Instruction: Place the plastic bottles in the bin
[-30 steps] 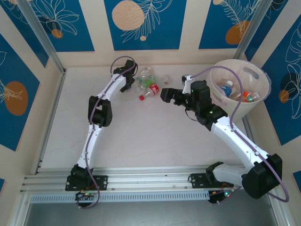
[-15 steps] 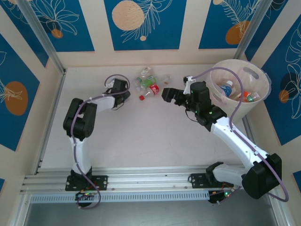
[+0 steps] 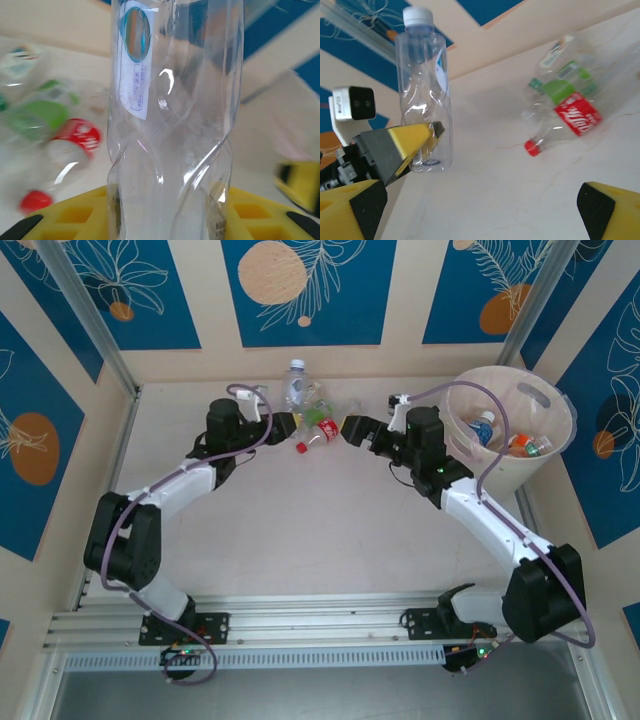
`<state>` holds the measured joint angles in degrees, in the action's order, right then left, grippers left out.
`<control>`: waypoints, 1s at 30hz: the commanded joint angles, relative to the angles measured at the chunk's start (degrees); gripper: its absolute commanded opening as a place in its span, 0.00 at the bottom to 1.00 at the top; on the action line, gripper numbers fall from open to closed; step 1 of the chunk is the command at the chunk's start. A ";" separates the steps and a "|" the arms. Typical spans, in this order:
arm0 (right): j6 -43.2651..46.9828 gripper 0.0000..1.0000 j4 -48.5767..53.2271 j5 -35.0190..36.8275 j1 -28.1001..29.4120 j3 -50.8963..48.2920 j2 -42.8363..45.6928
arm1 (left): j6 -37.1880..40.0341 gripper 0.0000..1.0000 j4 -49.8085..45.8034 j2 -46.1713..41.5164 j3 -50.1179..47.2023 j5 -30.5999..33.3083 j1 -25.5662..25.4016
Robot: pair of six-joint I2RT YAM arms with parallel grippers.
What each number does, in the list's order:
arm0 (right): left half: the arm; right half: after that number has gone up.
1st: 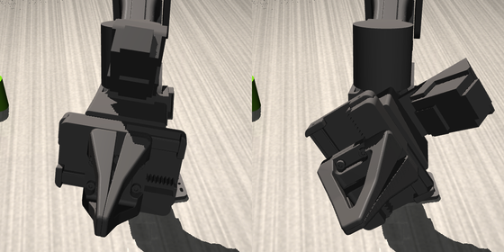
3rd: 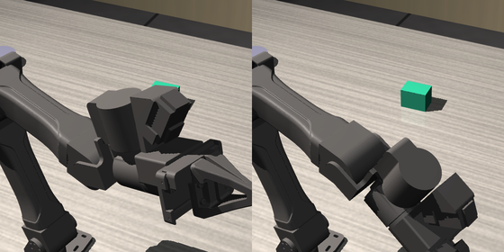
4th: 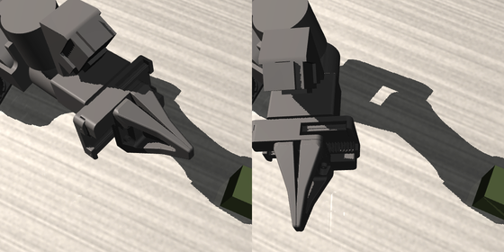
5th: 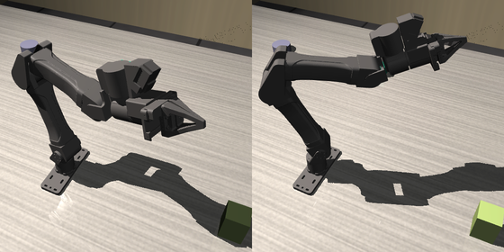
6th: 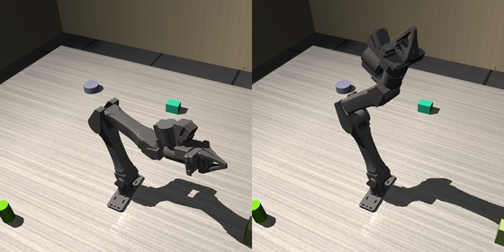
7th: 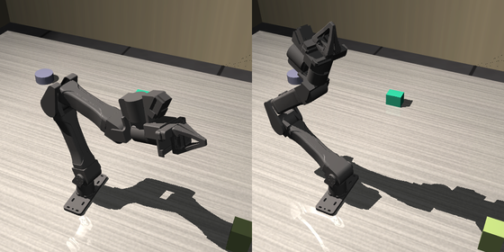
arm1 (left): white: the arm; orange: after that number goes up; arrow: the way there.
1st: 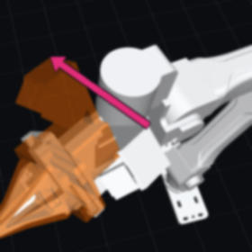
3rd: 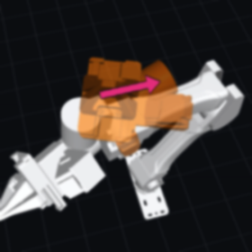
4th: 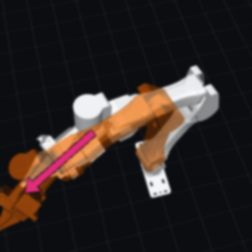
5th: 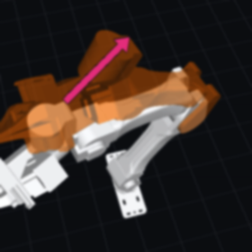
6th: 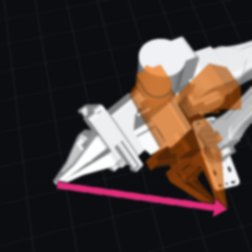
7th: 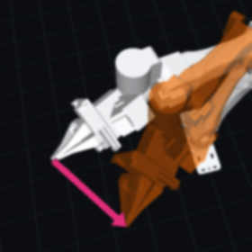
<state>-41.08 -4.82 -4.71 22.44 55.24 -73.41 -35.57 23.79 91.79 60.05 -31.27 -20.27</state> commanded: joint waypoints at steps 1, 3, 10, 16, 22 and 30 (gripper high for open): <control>-2.75 1.00 -7.37 -11.51 -0.55 3.44 -1.34 | 3.49 0.38 4.33 -2.97 -0.95 -14.44 -0.63; -2.74 0.99 -11.26 -14.99 -0.36 3.38 -2.23 | 3.88 0.39 4.05 -3.66 -0.13 -18.63 -1.22; -5.09 0.99 -18.83 -16.56 0.42 3.82 -4.69 | 9.72 0.39 -3.80 -4.85 3.91 -24.73 -5.20; -3.74 1.00 -16.78 -16.91 1.45 7.30 -7.20 | 11.32 0.40 -5.51 -3.95 5.85 -25.68 -7.38; -3.13 0.86 -15.88 -15.04 1.73 6.29 -6.40 | 11.36 0.40 -5.60 -2.80 6.91 -25.71 -8.27; -2.09 0.55 -13.87 -14.80 1.74 6.19 -5.35 | 14.07 0.65 -10.48 -2.41 8.25 -25.41 -8.73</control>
<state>-44.38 -19.73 -19.99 24.32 60.71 -79.94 -24.45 15.16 89.10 65.49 -55.09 -28.10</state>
